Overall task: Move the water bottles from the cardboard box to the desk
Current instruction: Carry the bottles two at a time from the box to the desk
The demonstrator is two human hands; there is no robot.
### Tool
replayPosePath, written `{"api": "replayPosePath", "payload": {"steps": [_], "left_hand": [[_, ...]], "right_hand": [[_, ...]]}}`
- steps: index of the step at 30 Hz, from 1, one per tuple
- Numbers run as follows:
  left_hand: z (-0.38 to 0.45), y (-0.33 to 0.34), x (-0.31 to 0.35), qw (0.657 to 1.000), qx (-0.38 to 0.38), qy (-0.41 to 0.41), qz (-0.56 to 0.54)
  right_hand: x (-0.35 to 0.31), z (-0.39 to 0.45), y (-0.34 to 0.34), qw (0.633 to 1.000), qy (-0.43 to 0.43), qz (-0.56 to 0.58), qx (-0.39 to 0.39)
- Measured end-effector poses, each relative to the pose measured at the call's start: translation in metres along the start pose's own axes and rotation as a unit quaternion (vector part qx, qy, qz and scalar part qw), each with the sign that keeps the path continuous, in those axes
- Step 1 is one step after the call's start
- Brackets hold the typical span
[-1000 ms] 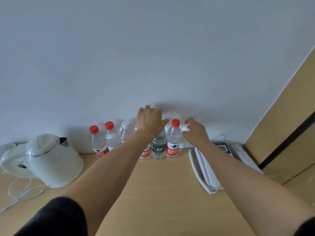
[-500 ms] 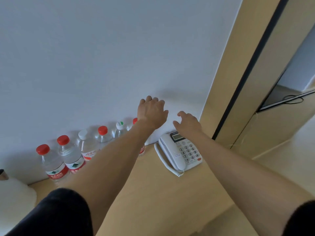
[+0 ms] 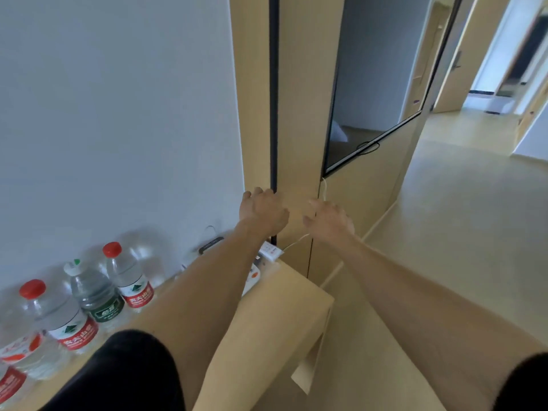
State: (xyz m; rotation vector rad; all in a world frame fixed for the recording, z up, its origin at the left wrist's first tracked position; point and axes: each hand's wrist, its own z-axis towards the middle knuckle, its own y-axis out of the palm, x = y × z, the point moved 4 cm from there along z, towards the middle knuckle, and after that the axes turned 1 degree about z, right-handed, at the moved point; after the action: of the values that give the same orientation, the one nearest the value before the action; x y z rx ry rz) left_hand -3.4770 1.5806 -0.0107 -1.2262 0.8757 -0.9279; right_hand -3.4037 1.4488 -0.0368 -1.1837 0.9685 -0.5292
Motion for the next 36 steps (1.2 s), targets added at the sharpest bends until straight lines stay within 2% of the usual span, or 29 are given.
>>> {"api": "replayPosePath", "payload": {"steps": [12,19,27,36], "left_hand": [[0.044,0.017,0.292,0.985,-0.077,0.147,-0.050],[0.037,0.030,0.433,0.969,-0.088,0.218,-0.072],[0.051,0.050,0.534,0.953,-0.123,0.270,-0.057],[0.143,0.059,0.613,0.943,-0.121,0.302,-0.064]], "right_hand": [[0.284,-0.065,-0.096,0.980,0.188,-0.063,0.023],[0.409,-0.132,-0.140,0.952,0.297,-0.077,0.012],[0.494,-0.162,-0.159,0.932,0.359,-0.048,0.018],[0.572,-0.104,-0.172,0.919,0.390,-0.008,0.053]]}}
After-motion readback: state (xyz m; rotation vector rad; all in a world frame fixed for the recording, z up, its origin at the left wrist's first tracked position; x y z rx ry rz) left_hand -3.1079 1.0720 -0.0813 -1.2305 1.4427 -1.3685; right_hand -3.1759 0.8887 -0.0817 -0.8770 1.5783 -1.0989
